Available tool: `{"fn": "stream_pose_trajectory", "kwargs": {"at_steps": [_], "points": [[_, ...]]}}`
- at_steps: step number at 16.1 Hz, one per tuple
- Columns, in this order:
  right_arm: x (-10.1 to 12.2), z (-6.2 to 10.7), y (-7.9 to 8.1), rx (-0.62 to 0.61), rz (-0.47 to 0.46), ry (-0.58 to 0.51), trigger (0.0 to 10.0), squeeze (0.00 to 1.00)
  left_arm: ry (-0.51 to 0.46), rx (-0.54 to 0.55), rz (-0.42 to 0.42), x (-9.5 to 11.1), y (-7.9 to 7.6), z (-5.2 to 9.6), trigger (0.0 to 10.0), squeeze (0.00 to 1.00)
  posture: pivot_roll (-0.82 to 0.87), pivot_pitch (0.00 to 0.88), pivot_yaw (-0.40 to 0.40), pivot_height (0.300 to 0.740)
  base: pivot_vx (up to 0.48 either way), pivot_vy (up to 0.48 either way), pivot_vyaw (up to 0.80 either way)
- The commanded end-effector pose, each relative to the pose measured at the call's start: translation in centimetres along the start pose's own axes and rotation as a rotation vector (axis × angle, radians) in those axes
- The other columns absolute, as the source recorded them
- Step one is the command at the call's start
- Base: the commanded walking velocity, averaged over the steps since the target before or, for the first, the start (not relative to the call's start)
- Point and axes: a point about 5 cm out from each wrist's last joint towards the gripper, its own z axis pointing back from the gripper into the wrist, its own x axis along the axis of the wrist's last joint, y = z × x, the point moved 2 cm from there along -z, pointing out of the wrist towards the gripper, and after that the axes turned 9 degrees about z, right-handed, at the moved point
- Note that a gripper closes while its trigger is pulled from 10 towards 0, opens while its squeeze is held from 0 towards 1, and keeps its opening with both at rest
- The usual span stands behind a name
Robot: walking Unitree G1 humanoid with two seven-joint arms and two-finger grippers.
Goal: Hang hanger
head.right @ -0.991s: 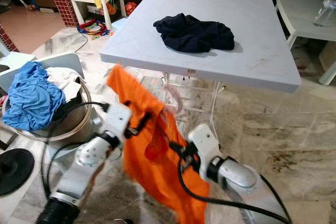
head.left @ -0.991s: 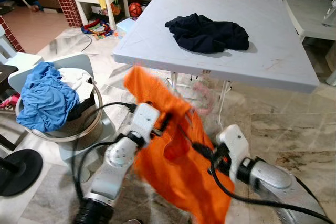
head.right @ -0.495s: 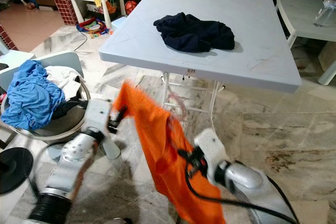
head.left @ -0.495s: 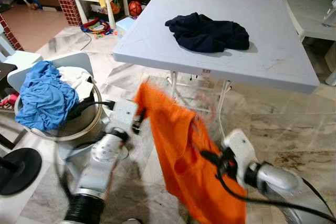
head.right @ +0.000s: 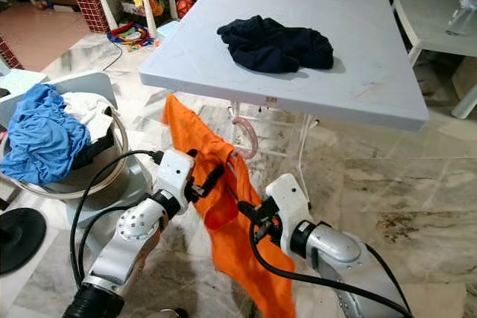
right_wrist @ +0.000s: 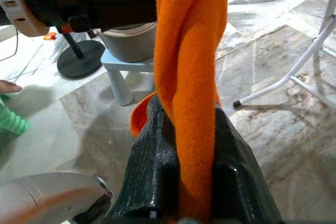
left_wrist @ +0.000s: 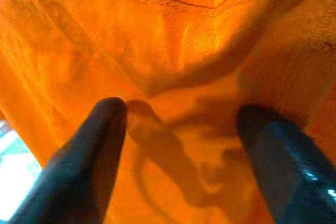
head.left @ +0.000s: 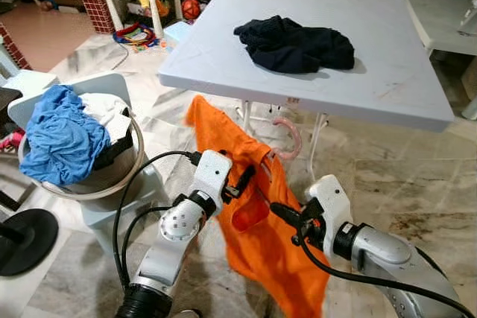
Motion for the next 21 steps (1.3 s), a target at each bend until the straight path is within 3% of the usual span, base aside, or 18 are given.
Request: {"fn": "stream_pose_trajectory", "kwargs": {"at_steps": [1, 3, 5, 8, 9, 10, 11, 12, 13, 15, 17, 18, 21], "points": [[1.1, 0.0, -0.6, -0.037, 0.029, -0.045, 10.0, 0.0, -0.003, -0.022, -0.014, 0.5, -0.3, -0.2, 10.0, 1.0, 0.0, 0.096, -0.029, 0.74, 0.0, 0.0, 0.0], [1.7, -0.9, -1.7, -0.111, 0.019, -0.056, 10.0, 0.0, 0.016, -0.086, 0.019, 0.2, -1.7, 0.1, 10.0, 1.0, 0.0, 0.096, -0.03, 0.74, 0.0, 0.0, 0.0], [1.9, -1.4, -1.6, -0.117, 0.025, -0.062, 10.0, 0.0, 0.03, -0.119, 0.009, 0.2, -2.6, 0.2, 10.0, 1.0, 0.01, 0.099, -0.036, 0.74, 0.0, 0.0, 0.0], [2.0, -1.5, -0.8, -0.078, 0.015, -0.068, 10.0, 0.0, 0.037, -0.074, -0.067, -0.2, -1.9, 0.1, 10.0, 1.0, 0.01, 0.103, -0.039, 0.74, 0.0, 0.0, 0.0], [1.9, -1.0, -0.1, -0.01, 0.011, -0.058, 10.0, 0.0, 0.04, -0.021, -0.081, -0.1, -0.5, 0.0, 10.0, 0.88, 0.0, 0.104, -0.039, 0.74, 0.0, 0.0, 0.0], [1.9, -0.7, 0.3, 0.025, 0.009, -0.06, 10.0, 0.0, 0.047, -0.014, -0.09, -0.2, -0.2, 0.0, 10.0, 0.47, 0.0, 0.104, -0.039, 0.74, 0.0, 0.0, 0.0], [2.2, -0.2, 0.9, 0.085, -0.007, -0.076, 10.0, 0.0, 0.061, -0.011, -0.101, -0.4, 0.2, 0.0, 10.0, 0.19, 0.0, 0.103, -0.038, 0.74, 0.0, 0.0, 0.0], [2.3, -0.1, 1.0, 0.097, -0.014, -0.079, 10.0, 0.0, 0.064, -0.01, -0.101, -0.5, 0.3, 0.0, 10.0, 0.19, 0.0, 0.103, -0.038, 0.74, 0.0, 0.0, 0.0], [2.6, 0.7, 1.7, 0.172, 0.002, -0.08, 10.0, 0.0, 0.075, 0.005, -0.108, -0.7, 0.8, -0.2, 10.0, 0.0, -0.01, 0.101, -0.036, 0.74, 0.0, 0.0, 0.0], [2.7, 1.1, 1.9, 0.203, 0.004, -0.078, 10.0, 0.0, 0.073, 0.015, -0.109, -0.8, 0.9, -0.4, 10.0, 0.0, -0.02, 0.1, -0.033, 0.74, 0.0, 0.0, 0.0], [2.8, 1.1, 1.6, 0.189, -0.002, -0.075, 10.0, 0.0, 0.061, 0.038, -0.124, -0.6, 1.4, -0.5, 4.5, 0.0, -0.01, 0.106, -0.034, 0.74, 0.0, 0.0, 0.0], [2.2, 1.0, 0.5, 0.118, 0.02, -0.042, 10.0, 0.0, 0.047, 0.055, -0.131, -0.2, 2.0, -0.4, 0.0, 0.0, -0.01, 0.104, -0.034, 0.74, 0.0, 0.0, 0.0], [2.1, 1.2, 0.1, 0.119, 0.04, -0.021, 10.0, 0.0, 0.023, 0.135, -0.119, 0.0, 4.6, 0.2, 0.0, 0.0, -0.01, 0.1, -0.027, 0.74, 0.0, 0.0, 0.0]]}}
